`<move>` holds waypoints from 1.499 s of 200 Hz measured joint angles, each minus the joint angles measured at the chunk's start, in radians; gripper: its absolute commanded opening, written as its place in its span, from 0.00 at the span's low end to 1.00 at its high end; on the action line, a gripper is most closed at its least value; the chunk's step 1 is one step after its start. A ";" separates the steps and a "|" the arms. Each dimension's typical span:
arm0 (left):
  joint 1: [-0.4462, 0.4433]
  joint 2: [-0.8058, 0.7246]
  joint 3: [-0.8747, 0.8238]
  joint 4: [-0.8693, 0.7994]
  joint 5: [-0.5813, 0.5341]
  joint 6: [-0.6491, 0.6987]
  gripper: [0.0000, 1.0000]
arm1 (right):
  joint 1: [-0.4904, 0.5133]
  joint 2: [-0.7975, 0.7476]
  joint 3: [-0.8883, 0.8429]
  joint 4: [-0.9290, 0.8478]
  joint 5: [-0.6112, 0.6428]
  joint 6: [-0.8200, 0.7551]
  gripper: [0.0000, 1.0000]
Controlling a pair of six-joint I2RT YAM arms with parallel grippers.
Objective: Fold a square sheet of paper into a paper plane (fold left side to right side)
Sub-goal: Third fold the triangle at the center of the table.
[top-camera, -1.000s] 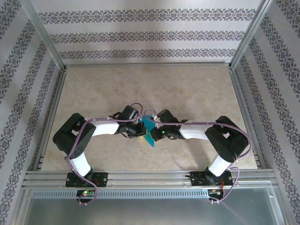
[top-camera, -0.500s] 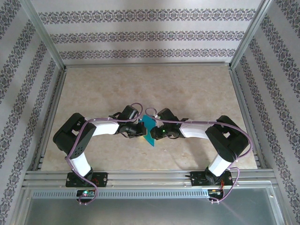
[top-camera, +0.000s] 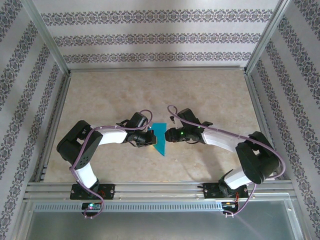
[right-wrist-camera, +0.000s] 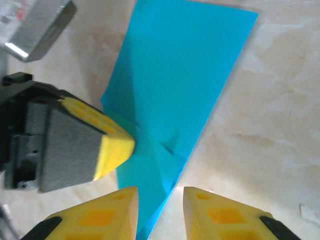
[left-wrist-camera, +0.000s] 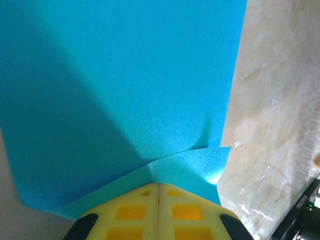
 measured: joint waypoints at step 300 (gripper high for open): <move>0.000 0.004 0.010 -0.008 -0.001 0.001 0.00 | 0.100 0.203 -0.020 0.074 -0.257 0.266 0.00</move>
